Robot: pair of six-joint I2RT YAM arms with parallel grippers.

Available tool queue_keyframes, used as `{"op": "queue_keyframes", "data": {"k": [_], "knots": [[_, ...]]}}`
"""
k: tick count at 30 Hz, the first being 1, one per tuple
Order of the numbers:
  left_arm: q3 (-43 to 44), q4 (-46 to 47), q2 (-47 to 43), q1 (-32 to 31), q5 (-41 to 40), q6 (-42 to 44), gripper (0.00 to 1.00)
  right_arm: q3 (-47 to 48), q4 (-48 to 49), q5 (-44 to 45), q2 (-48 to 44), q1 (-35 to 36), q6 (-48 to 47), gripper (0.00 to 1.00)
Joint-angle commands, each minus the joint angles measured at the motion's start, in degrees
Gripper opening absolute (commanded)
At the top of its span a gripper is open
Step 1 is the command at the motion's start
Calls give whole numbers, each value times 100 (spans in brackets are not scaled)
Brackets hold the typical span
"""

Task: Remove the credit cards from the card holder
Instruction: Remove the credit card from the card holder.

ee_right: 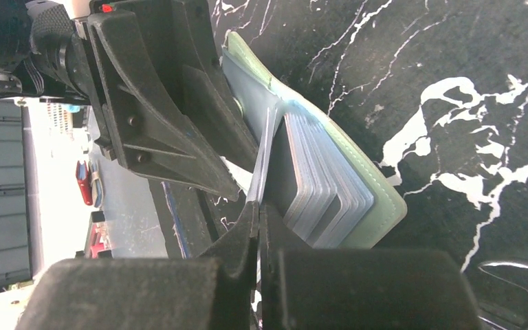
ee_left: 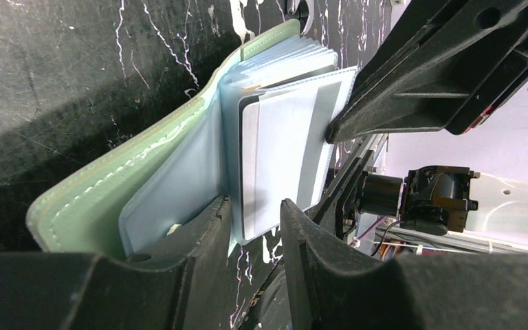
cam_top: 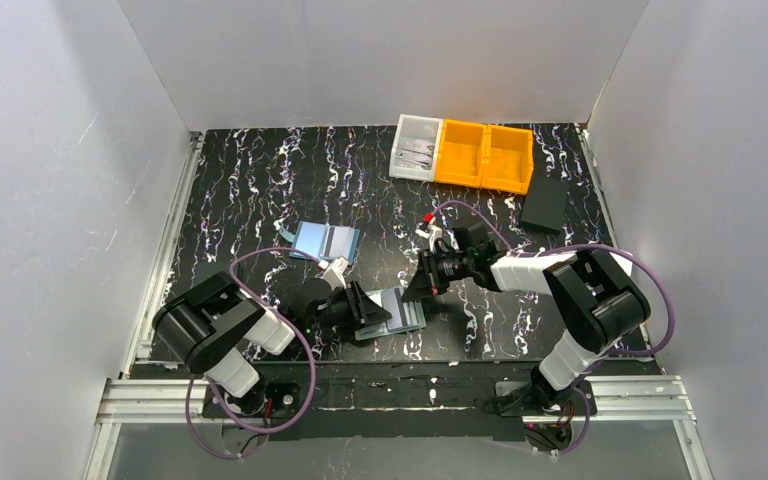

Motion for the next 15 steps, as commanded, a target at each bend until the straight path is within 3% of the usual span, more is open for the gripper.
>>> {"op": "queue_keyframes", "data": {"k": [1,4,11,15], "knots": [[18,379,333,67,11,-65,30,50,-63,129,58,-18,-264,13],[0,498,460,76,17,-96,30,52,-89,157,83,-18,-289,18],[-62,910,739,110,60,-190,29,164,-193,156,301,-12,-255,19],[-85,1048,868,128,69,-233,30,212,-284,235,363,-11,-253,26]]}}
